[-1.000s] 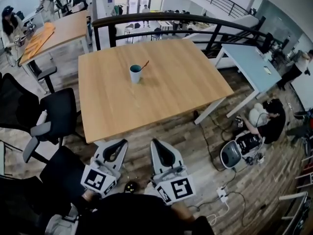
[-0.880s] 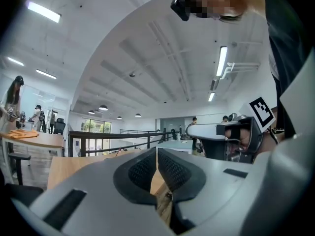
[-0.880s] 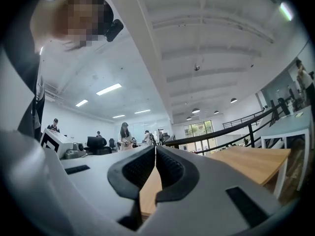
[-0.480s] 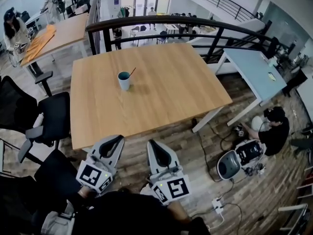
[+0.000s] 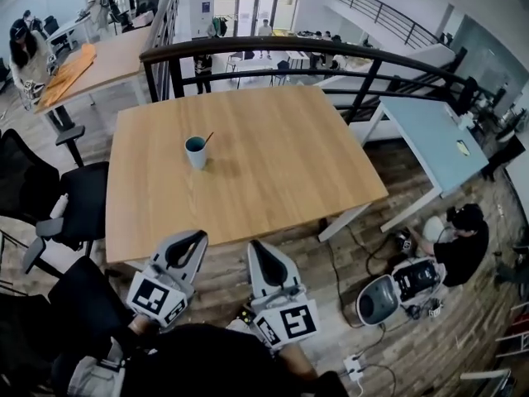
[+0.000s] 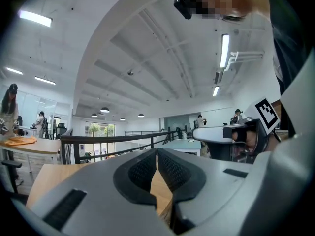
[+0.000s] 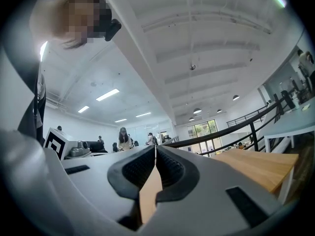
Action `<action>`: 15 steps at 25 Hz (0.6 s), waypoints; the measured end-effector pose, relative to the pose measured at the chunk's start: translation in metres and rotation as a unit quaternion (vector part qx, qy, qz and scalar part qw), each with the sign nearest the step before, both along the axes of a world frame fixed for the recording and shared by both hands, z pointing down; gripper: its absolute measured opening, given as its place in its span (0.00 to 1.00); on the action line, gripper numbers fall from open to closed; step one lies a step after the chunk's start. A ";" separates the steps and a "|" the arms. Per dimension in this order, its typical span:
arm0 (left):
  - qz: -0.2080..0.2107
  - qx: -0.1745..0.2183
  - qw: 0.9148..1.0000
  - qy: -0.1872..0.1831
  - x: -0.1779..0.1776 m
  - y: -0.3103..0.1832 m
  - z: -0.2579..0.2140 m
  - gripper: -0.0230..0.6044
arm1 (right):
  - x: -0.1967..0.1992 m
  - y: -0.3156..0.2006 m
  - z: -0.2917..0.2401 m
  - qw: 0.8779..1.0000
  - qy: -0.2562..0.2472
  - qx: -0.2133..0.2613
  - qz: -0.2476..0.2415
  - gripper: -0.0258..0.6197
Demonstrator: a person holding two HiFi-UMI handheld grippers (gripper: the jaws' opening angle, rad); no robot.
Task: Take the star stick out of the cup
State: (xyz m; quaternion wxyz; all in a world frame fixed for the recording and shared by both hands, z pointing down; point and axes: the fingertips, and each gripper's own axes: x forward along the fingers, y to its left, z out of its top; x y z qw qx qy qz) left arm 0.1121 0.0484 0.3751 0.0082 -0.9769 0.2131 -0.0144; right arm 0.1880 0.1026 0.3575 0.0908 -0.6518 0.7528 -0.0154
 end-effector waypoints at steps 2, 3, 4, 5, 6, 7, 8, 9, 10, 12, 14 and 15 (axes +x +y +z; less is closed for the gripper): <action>-0.012 0.000 1.000 -0.002 0.005 -0.010 0.002 0.07 | 0.006 -0.009 0.002 1.000 -0.002 0.001 -0.009 0.07; -0.018 0.001 1.000 -0.002 0.007 -0.013 0.003 0.07 | 0.010 -0.012 0.003 1.000 -0.004 0.001 -0.013 0.07; -0.024 0.002 1.000 -0.003 0.010 -0.016 0.003 0.07 | 0.014 -0.016 0.004 1.000 -0.005 0.001 -0.018 0.07; -0.030 0.003 1.000 -0.003 0.014 -0.018 0.004 0.07 | 0.018 -0.020 0.006 1.000 -0.005 0.001 -0.021 0.08; -0.035 0.003 0.999 -0.003 0.017 -0.020 0.006 0.07 | 0.022 -0.024 0.009 1.000 -0.003 0.000 -0.025 0.08; -0.040 0.003 0.999 -0.002 0.020 -0.022 0.007 0.07 | 0.026 -0.028 0.014 1.000 -0.001 -0.003 -0.030 0.08; -0.045 0.003 0.999 -0.002 0.022 -0.023 0.009 0.07 | 0.030 -0.032 0.019 0.999 0.000 -0.007 -0.035 0.08; -0.051 0.003 0.999 -0.004 0.023 -0.024 0.010 0.07 | 0.033 -0.037 0.023 0.999 -0.001 -0.009 -0.041 0.08; -0.057 0.001 0.998 -0.009 0.022 -0.025 0.013 0.07 | 0.034 -0.041 0.025 0.999 -0.004 -0.010 -0.048 0.08; -0.072 -0.008 0.997 -0.019 0.017 -0.027 0.019 0.07 | 0.032 -0.047 0.027 0.998 -0.011 -0.011 -0.062 0.08; -0.089 -0.023 0.996 -0.023 0.011 -0.031 0.025 0.07 | 0.027 -0.049 0.029 0.997 -0.013 -0.014 -0.080 0.08; -0.095 -0.028 0.995 -0.022 0.010 -0.032 0.026 0.07 | 0.025 -0.051 0.031 0.996 -0.013 -0.017 -0.088 0.08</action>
